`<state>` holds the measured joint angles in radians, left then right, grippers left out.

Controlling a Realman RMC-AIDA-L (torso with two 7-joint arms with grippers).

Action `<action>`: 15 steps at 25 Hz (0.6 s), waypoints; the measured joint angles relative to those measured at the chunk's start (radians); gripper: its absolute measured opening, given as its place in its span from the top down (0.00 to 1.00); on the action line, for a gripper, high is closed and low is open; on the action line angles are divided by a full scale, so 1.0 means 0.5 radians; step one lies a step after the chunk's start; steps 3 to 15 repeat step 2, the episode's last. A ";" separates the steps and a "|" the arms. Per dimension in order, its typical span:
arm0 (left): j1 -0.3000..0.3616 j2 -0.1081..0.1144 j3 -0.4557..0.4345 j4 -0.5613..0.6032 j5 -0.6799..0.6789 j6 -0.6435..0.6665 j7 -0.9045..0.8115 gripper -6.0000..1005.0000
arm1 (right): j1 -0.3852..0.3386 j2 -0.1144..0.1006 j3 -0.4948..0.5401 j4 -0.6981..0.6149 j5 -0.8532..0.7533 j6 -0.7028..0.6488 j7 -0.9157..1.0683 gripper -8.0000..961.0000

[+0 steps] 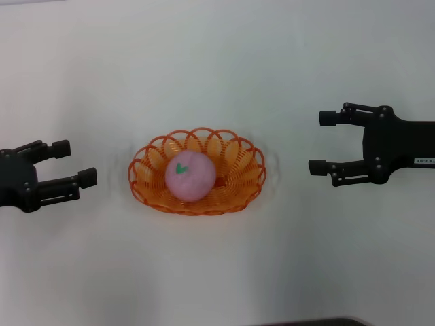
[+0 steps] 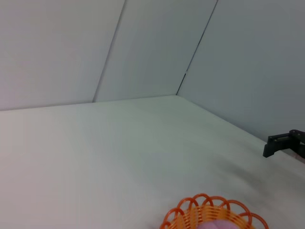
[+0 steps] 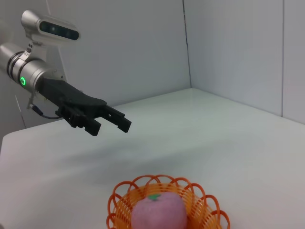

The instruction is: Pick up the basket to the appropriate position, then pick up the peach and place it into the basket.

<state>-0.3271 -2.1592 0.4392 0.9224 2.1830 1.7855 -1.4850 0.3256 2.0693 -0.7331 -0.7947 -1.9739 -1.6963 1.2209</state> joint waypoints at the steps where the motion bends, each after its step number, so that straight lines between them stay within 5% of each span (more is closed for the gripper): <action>1: 0.000 0.000 0.000 0.000 -0.001 0.001 0.000 0.11 | 0.005 0.000 0.000 0.000 0.000 0.001 -0.001 0.01; 15: -0.001 0.000 -0.001 0.001 -0.001 0.001 0.000 0.11 | 0.009 0.000 0.000 0.000 0.000 0.001 -0.002 0.01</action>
